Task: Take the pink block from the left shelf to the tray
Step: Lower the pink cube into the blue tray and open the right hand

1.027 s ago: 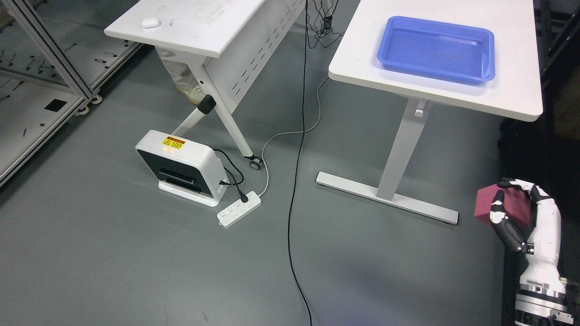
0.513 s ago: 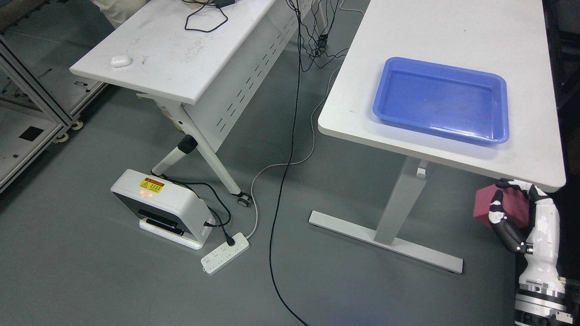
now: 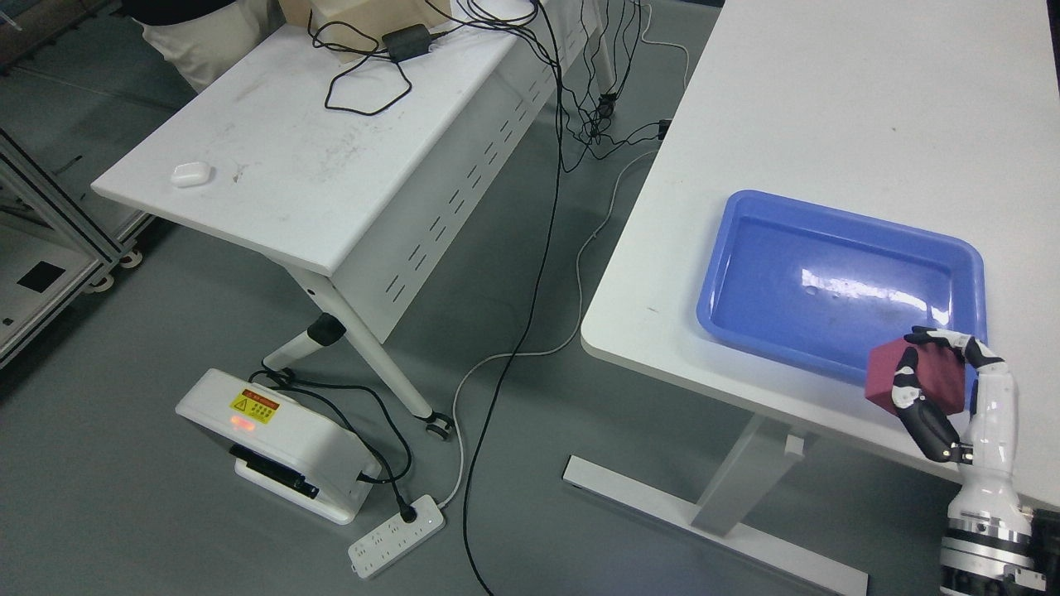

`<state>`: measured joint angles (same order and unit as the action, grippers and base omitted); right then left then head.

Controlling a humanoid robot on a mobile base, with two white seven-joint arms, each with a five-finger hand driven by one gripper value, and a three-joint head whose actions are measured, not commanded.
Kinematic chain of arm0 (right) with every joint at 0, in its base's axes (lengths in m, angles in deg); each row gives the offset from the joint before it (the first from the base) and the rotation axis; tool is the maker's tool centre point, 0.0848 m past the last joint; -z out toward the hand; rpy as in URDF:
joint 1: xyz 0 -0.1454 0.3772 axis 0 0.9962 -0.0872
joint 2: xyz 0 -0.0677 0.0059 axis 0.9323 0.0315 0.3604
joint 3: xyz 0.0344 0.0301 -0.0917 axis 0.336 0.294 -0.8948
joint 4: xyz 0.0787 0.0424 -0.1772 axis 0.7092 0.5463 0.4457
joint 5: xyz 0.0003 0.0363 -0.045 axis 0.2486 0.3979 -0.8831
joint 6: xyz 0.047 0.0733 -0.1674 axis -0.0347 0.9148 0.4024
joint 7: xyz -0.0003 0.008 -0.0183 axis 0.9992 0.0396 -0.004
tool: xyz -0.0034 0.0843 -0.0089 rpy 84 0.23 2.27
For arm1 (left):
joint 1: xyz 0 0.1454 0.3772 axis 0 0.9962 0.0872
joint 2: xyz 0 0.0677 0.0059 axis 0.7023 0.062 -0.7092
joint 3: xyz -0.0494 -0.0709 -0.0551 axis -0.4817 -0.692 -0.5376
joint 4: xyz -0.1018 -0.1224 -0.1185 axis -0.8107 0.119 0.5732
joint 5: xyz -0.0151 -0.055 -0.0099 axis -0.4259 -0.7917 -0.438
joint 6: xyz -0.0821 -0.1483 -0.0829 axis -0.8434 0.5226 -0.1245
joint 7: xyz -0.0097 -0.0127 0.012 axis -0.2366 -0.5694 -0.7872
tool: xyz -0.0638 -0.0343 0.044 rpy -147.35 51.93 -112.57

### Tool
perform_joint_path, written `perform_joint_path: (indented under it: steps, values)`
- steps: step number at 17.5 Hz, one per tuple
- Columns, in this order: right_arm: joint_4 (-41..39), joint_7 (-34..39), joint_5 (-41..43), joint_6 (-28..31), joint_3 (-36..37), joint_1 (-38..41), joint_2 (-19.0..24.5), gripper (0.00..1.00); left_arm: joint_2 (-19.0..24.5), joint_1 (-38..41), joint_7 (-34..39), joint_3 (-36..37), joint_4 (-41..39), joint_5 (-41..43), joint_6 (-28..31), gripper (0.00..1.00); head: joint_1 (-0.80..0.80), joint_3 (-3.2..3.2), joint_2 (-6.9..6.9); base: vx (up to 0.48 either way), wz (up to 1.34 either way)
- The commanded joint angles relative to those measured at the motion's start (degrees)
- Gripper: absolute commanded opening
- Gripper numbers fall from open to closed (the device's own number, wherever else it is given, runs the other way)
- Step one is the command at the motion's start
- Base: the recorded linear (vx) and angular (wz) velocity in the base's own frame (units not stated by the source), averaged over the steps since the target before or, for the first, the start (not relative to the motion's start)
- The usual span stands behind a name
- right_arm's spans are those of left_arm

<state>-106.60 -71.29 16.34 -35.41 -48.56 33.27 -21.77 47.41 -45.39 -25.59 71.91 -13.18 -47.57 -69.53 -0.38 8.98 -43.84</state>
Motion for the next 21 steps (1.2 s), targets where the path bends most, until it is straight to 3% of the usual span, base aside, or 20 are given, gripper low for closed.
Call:
perform_joint_path:
  steps: [1, 10, 16, 20, 21]
  values:
    - [0.00, 0.03, 0.08, 0.02, -0.13, -0.02, -1.00, 0.04, 1.00, 0.27, 0.02, -0.02, 0.00, 0.09, 0.04, 1.00, 0.00, 0.00, 0.00, 0.326, 0.01]
    - [0.00, 0.03, -0.01, -0.51, -0.30, -0.02, -1.00, 0.06, 1.00, 0.27, 0.02, 0.06, 0.00, 0.09, 0.04, 1.00, 0.00, 0.00, 0.00, 0.231, 0.00]
    - [0.00, 0.55, 5.69, -2.09, -2.15, -0.02, -1.00, 0.51, 1.00, 0.27, 0.02, -0.02, 0.00, 0.09, 0.04, 1.00, 0.00, 0.00, 0.00, 0.058, 0.00]
    - [0.00, 0.64, 7.90, -2.00, -2.15, -0.02, -1.00, 0.68, 1.00, 0.27, 0.02, 0.06, 0.00, 0.09, 0.04, 1.00, 0.00, 0.00, 0.00, 0.000, 0.00]
    - [0.00, 0.64, 8.08, -1.92, -2.15, -0.11, -1.00, 0.80, 1.00, 0.27, 0.02, -0.02, 0.00, 0.09, 0.04, 1.00, 0.00, 0.00, 0.00, 0.000, 0.00]
